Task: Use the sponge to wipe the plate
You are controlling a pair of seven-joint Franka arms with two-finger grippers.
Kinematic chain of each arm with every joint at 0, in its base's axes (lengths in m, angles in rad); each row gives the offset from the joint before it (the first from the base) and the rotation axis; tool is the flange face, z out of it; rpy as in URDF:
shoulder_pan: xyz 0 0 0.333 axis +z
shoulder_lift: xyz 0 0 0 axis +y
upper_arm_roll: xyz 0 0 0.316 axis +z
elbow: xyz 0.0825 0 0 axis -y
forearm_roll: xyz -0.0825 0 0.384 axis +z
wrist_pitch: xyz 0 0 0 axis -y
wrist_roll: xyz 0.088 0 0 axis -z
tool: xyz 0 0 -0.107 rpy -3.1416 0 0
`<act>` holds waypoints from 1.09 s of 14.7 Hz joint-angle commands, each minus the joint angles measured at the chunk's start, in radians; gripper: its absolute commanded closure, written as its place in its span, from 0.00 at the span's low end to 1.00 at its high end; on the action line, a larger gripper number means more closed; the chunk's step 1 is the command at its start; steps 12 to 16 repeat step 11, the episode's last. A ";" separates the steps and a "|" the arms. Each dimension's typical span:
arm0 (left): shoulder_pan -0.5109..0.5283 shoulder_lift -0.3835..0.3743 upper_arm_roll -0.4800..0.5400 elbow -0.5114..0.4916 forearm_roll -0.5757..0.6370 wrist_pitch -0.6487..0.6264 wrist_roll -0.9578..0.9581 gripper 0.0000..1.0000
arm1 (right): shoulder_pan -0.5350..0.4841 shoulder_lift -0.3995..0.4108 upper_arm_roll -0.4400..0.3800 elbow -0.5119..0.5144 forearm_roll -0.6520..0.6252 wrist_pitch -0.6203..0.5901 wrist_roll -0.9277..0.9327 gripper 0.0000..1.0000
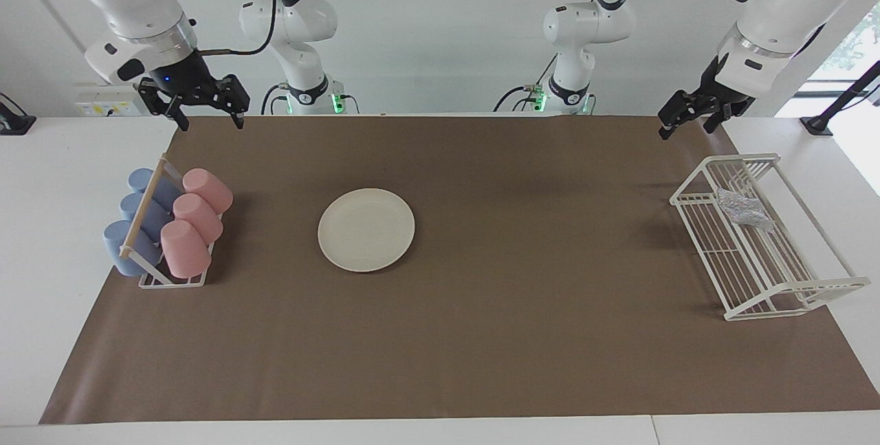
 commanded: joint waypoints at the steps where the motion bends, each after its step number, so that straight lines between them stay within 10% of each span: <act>1: 0.016 -0.007 -0.006 -0.011 -0.013 0.015 0.011 0.00 | -0.005 -0.008 0.002 0.003 0.015 -0.015 -0.023 0.00; 16: 0.016 -0.007 -0.006 -0.013 0.023 0.026 0.103 0.00 | -0.005 -0.010 0.002 0.002 0.013 -0.014 -0.021 0.00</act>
